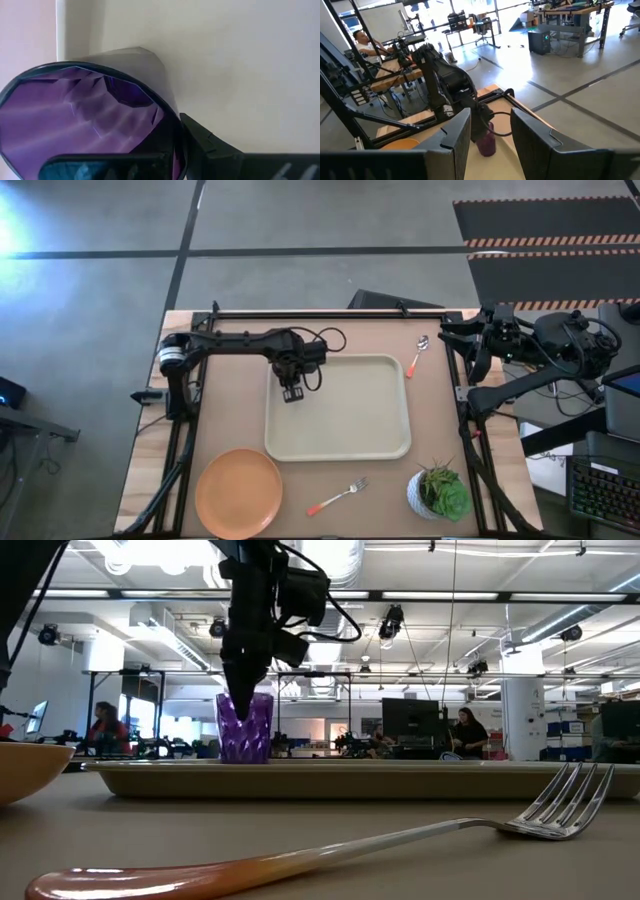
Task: Pick and place plate/cup/fork/spoon on tray
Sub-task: Put the purple cup on the beige tray, then put the orange plate on the beige tray
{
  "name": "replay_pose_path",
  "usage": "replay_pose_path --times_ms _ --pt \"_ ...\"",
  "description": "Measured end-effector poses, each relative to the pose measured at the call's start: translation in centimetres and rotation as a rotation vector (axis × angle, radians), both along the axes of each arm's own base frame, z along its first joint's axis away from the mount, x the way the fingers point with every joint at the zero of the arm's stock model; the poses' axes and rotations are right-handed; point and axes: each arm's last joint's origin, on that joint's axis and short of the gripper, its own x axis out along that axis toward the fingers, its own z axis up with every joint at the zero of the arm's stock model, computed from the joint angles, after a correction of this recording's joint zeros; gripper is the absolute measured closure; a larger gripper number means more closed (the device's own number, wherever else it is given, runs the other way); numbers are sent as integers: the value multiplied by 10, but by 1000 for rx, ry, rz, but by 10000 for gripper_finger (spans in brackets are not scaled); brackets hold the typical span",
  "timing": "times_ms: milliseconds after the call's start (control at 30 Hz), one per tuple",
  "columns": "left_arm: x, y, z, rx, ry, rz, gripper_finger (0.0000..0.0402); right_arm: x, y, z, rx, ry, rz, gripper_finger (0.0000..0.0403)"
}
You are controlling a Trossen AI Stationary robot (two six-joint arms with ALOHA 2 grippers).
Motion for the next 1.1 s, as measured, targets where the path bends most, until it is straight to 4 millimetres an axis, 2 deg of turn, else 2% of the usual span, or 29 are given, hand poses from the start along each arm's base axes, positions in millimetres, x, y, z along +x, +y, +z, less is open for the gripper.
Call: replay_pose_path --times_ms 167,467,700,900,1100 --pt "5 0 14 2 -55 -9 371 0 0 0 0 0 0 273" --pt "8 1 31 24 -85 -35 285 -1 0 0 -1 3 1 273" --pt "-1 1 70 90 -28 51 252 -1 0 0 -2 3 1 273" --pt "-23 -7 116 103 -67 142 250 -1 0 0 -2 5 1 273" --pt "-64 -32 158 54 -237 253 250 -1 0 -1 -10 9 3 273"
